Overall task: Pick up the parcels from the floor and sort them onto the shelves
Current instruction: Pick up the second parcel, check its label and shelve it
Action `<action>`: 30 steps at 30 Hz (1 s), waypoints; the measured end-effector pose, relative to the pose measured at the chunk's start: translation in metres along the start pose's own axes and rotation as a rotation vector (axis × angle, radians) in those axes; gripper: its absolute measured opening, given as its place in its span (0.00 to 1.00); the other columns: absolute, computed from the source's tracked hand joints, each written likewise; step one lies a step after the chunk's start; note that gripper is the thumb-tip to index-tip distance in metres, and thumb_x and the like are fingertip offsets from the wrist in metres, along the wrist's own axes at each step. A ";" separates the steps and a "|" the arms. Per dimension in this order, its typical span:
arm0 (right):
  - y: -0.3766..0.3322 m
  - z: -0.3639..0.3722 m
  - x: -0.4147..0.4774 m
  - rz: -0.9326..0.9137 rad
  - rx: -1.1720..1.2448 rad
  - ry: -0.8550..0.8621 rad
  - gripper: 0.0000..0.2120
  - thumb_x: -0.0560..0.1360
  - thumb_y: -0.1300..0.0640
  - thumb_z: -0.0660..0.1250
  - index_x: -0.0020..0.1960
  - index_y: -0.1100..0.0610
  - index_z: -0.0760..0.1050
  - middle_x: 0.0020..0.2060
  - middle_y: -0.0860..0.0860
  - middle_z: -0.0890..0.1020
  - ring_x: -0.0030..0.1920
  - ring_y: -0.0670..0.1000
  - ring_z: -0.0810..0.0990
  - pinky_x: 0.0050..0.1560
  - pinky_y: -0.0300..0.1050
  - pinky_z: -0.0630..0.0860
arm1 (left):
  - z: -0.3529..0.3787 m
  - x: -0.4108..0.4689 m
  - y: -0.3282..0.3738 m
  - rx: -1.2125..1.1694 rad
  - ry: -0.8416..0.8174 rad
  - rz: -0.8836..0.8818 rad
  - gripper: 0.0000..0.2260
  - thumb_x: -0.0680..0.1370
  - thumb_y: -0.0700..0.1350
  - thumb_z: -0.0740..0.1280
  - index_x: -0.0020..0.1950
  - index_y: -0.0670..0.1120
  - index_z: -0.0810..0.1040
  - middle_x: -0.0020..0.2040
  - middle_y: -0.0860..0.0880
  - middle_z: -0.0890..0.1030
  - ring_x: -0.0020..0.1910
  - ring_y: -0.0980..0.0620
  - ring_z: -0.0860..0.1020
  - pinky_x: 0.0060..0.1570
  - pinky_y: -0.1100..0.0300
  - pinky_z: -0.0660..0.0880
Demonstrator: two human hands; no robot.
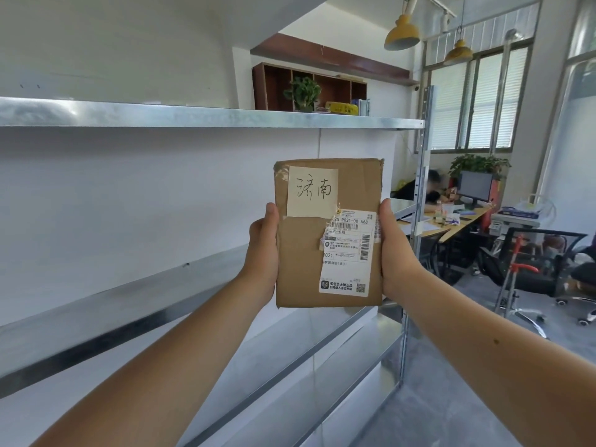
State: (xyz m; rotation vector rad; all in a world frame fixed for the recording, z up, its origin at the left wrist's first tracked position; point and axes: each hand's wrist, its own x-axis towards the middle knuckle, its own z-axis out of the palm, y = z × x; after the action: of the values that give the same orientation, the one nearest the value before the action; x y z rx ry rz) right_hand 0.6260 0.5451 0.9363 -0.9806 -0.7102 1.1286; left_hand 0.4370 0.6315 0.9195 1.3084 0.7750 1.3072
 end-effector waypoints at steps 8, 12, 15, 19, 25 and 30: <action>-0.022 -0.062 0.037 0.003 0.008 0.041 0.37 0.76 0.22 0.59 0.66 0.50 0.85 0.57 0.57 0.90 0.58 0.64 0.89 0.69 0.70 0.78 | 0.066 0.030 -0.026 0.011 -0.041 -0.033 0.55 0.55 0.88 0.63 0.74 0.56 0.76 0.67 0.49 0.85 0.65 0.45 0.85 0.68 0.37 0.78; -0.033 -0.094 0.060 0.006 0.015 0.049 0.35 0.77 0.24 0.58 0.60 0.50 0.87 0.55 0.57 0.91 0.58 0.64 0.89 0.69 0.69 0.78 | 0.101 0.045 -0.037 0.022 -0.024 -0.049 0.56 0.54 0.88 0.63 0.73 0.57 0.76 0.65 0.50 0.86 0.64 0.45 0.85 0.68 0.38 0.78; -0.041 -0.116 0.074 0.017 0.020 0.055 0.33 0.79 0.25 0.57 0.56 0.49 0.87 0.53 0.56 0.91 0.56 0.63 0.89 0.67 0.68 0.80 | 0.124 0.058 -0.050 0.009 0.007 -0.077 0.54 0.54 0.88 0.63 0.70 0.58 0.80 0.65 0.48 0.86 0.65 0.43 0.85 0.68 0.36 0.78; -0.049 -0.144 0.093 0.036 0.027 0.055 0.32 0.79 0.25 0.57 0.54 0.49 0.87 0.50 0.56 0.92 0.52 0.60 0.90 0.61 0.63 0.83 | 0.158 0.061 -0.062 -0.008 0.081 -0.106 0.47 0.59 0.87 0.60 0.67 0.59 0.82 0.65 0.50 0.86 0.65 0.43 0.85 0.67 0.36 0.79; -0.057 -0.186 0.118 0.047 0.029 0.032 0.32 0.80 0.26 0.56 0.54 0.49 0.87 0.49 0.55 0.92 0.44 0.58 0.92 0.53 0.58 0.84 | 0.201 0.069 -0.075 0.013 0.128 -0.130 0.33 0.74 0.76 0.55 0.65 0.58 0.83 0.63 0.51 0.87 0.63 0.45 0.85 0.67 0.37 0.79; -0.059 -0.213 0.141 0.059 0.062 -0.001 0.36 0.78 0.24 0.55 0.64 0.50 0.85 0.57 0.56 0.90 0.56 0.61 0.90 0.62 0.62 0.82 | 0.222 0.083 -0.086 0.054 0.119 -0.175 0.32 0.75 0.76 0.58 0.67 0.58 0.83 0.63 0.51 0.87 0.61 0.45 0.87 0.64 0.37 0.81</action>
State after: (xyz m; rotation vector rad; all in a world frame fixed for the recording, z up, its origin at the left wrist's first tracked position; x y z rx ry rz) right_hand 0.8760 0.6149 0.8985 -0.9537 -0.6466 1.1960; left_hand 0.6847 0.6763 0.8997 1.1848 0.9915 1.2393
